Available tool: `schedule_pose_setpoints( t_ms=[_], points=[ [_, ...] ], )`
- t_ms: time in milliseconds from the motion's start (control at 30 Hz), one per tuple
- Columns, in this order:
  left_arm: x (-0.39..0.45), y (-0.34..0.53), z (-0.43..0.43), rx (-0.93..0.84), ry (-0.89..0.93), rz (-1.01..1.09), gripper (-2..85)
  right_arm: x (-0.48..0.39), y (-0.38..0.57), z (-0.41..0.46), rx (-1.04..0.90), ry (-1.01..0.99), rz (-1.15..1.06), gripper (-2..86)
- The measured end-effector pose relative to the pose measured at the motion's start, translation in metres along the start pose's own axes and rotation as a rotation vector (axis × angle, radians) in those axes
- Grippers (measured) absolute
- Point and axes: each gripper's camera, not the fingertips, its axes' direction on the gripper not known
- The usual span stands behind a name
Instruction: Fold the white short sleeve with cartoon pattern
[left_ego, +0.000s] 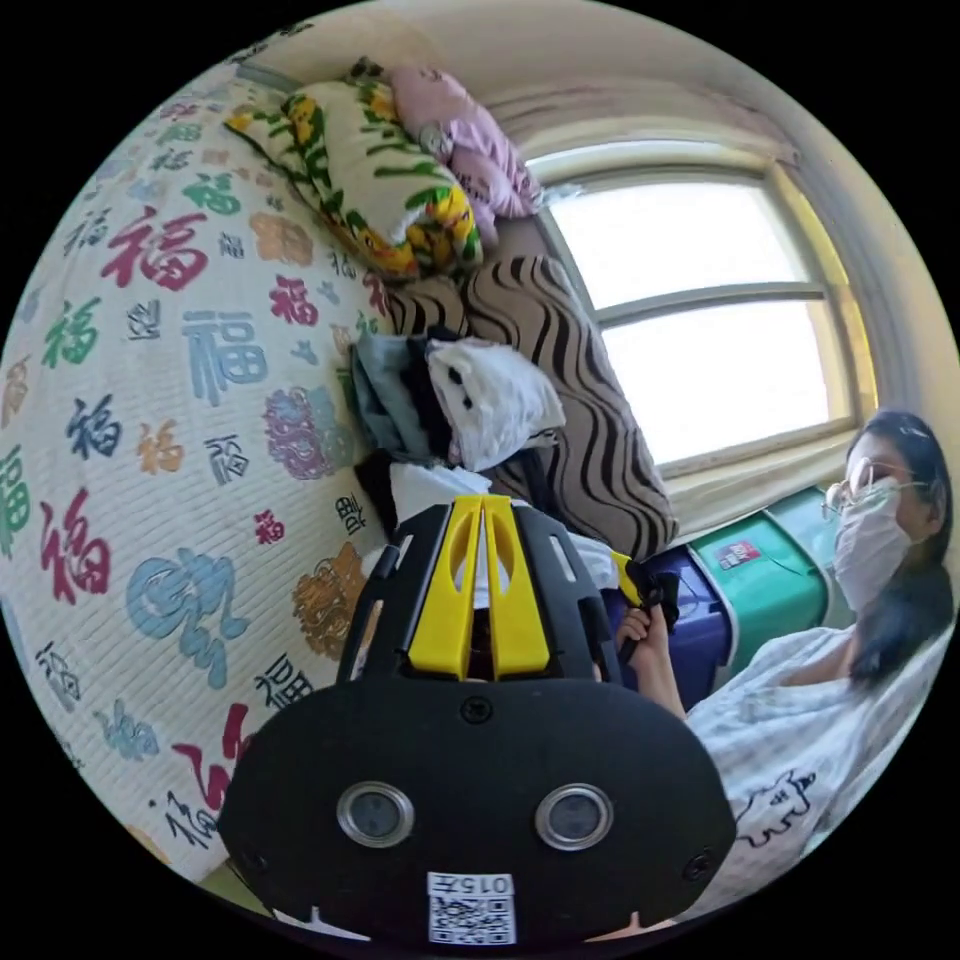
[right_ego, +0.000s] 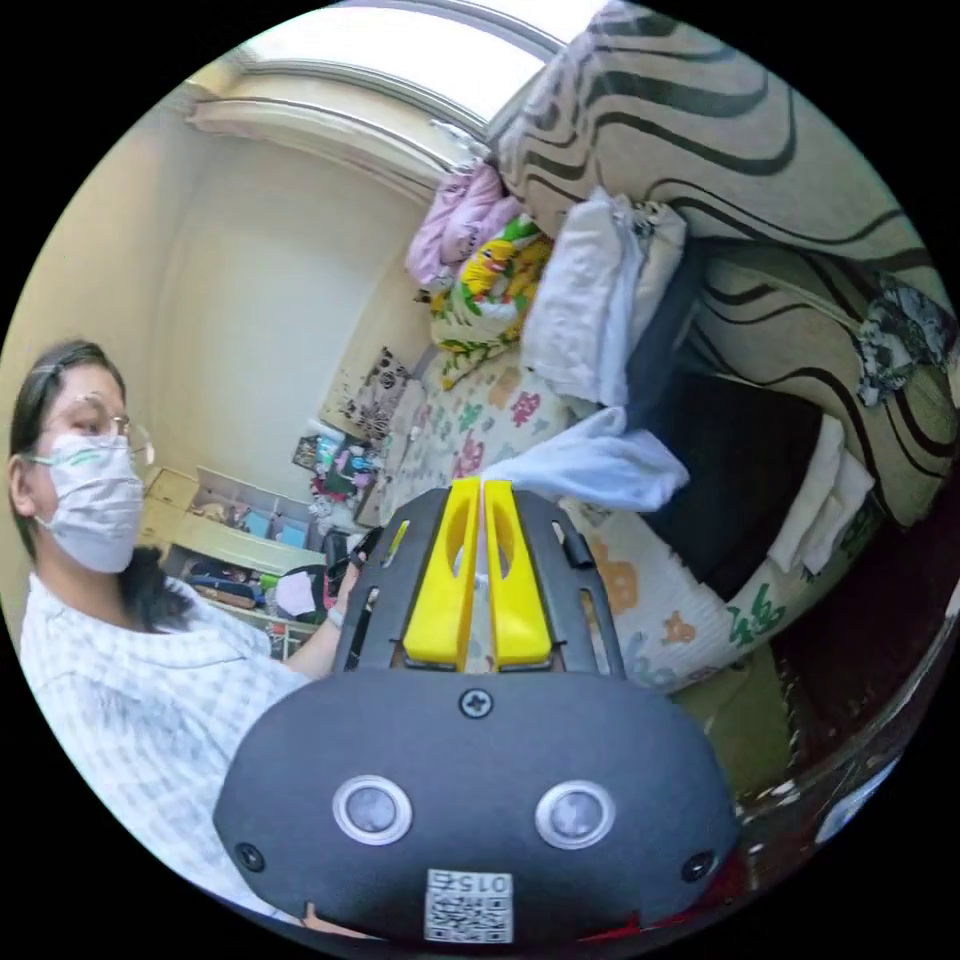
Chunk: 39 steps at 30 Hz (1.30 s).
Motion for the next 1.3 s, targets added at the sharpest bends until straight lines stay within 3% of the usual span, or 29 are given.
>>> schedule_pose_setpoints(
  t_ms=[133,333,500,600,767,867,1100,1300],
  points=[
    [0.027,0.032,-0.139,0.101,-0.075,0.030,-0.9,-0.059,0.034,-0.022,0.074,-0.142,-0.078,-0.2],
    [0.062,0.092,-0.260,-0.036,-0.088,0.047,-0.9,-0.180,0.092,-0.015,0.028,-0.246,-0.323,-0.2],
    [0.073,0.132,-0.387,0.224,-0.014,-0.101,-0.9,-0.242,0.119,0.011,-0.023,-0.187,-0.294,-0.2],
    [0.083,0.127,-0.467,0.339,-0.092,-0.110,-0.9,-0.251,0.103,0.042,-0.075,-0.143,-0.199,-0.2],
    [0.129,0.080,-0.601,0.564,-0.084,-0.008,-0.9,-0.283,0.050,0.098,-0.068,-0.278,-0.091,-0.2],
    [0.173,0.068,-0.664,0.668,-0.091,0.102,-0.9,-0.334,0.020,0.118,-0.045,-0.304,-0.156,-0.2],
    [0.210,0.120,-0.758,0.763,-0.102,0.288,-0.9,-0.409,0.007,0.149,-0.104,-0.393,-0.340,-0.3],
    [0.121,0.193,-0.768,0.627,-0.144,0.071,-0.9,-0.366,0.027,0.219,-0.293,-0.273,-0.202,-0.3]
  ],
)
